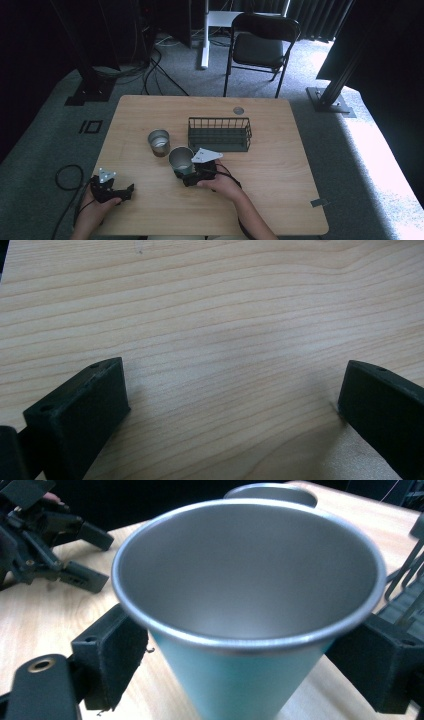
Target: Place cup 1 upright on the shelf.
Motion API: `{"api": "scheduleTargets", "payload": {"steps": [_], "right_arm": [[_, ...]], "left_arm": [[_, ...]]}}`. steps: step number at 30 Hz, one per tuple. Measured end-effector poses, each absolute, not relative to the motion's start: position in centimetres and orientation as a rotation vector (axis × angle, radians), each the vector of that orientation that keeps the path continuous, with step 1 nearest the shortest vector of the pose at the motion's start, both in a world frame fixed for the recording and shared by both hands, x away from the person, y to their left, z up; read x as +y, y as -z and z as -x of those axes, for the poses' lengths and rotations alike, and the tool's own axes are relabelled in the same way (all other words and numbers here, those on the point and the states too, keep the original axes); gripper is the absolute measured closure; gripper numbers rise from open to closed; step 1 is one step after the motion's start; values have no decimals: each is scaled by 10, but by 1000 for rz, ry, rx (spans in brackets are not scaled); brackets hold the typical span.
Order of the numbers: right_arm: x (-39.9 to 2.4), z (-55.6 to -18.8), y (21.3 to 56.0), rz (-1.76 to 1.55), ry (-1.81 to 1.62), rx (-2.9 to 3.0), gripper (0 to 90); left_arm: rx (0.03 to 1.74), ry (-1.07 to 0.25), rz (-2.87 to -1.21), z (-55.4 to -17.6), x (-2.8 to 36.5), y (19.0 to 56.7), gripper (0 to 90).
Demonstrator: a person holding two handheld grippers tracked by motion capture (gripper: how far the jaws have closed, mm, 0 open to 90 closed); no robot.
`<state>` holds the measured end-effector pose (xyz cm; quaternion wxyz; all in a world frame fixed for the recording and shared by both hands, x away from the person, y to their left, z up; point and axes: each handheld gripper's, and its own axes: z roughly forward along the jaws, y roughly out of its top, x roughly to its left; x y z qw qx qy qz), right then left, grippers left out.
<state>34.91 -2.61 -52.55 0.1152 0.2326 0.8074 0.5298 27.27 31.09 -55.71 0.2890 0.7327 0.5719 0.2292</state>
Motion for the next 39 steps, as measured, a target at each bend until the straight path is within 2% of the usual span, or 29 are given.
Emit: {"api": "scheduleTargets", "payload": {"steps": [18, 39], "right_arm": [[-20, -351, 522, -693, -1568, 2339, 145], [-35, -343, 476, -670, -1637, 2315, 146]], "left_arm": [[1527, -612, -1955, -273, 311, 557, 4], [1526, -613, -1956, -273, 311, 557, 4]]}}
